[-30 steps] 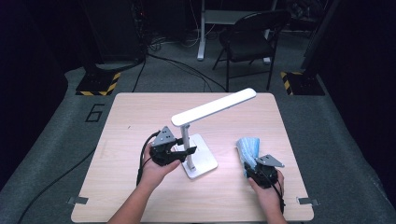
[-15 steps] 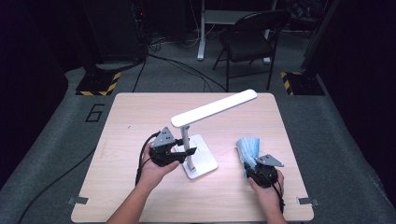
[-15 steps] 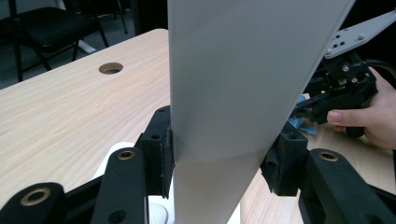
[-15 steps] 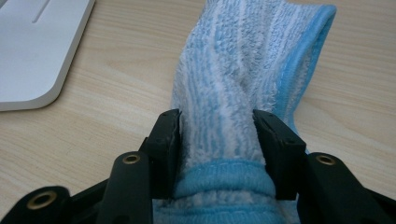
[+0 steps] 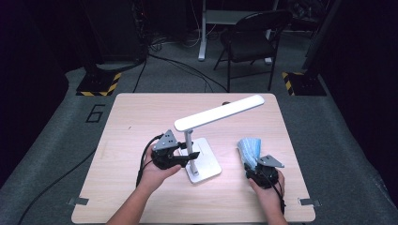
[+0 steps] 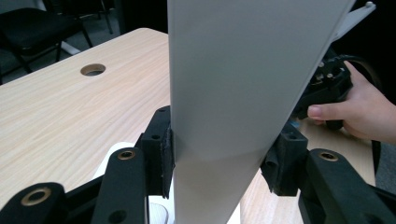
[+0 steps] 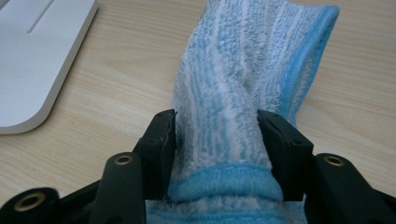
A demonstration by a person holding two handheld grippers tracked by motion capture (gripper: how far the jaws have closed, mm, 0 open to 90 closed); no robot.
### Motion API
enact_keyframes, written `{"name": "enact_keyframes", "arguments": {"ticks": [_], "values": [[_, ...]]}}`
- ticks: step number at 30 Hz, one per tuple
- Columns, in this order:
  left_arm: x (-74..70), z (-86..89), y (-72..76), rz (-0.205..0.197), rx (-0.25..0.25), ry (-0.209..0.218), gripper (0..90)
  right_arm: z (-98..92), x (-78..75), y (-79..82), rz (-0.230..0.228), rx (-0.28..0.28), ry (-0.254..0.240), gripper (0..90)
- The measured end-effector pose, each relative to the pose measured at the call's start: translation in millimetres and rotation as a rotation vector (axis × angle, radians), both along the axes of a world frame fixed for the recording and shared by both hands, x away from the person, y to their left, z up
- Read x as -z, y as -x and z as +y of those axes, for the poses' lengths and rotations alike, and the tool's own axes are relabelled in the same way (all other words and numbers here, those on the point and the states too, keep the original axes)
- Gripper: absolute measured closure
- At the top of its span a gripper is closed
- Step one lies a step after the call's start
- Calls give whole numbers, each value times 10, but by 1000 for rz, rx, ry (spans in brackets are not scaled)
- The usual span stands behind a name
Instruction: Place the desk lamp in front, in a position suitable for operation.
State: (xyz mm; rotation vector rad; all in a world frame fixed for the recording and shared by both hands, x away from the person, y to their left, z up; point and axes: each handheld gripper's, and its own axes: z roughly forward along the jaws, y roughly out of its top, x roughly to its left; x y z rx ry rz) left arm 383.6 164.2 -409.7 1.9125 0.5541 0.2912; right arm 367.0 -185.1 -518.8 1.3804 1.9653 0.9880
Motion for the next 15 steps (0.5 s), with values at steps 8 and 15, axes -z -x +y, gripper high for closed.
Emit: {"name": "enact_keyframes", "arguments": {"ticks": [8,15], "values": [[-2,-38,32,-3,36,-2,517,-19,13,-27,8,0,0,544],[-5,-58,50,1,70,-5,517,-39,7,-32,16,-2,-18,599]]}}
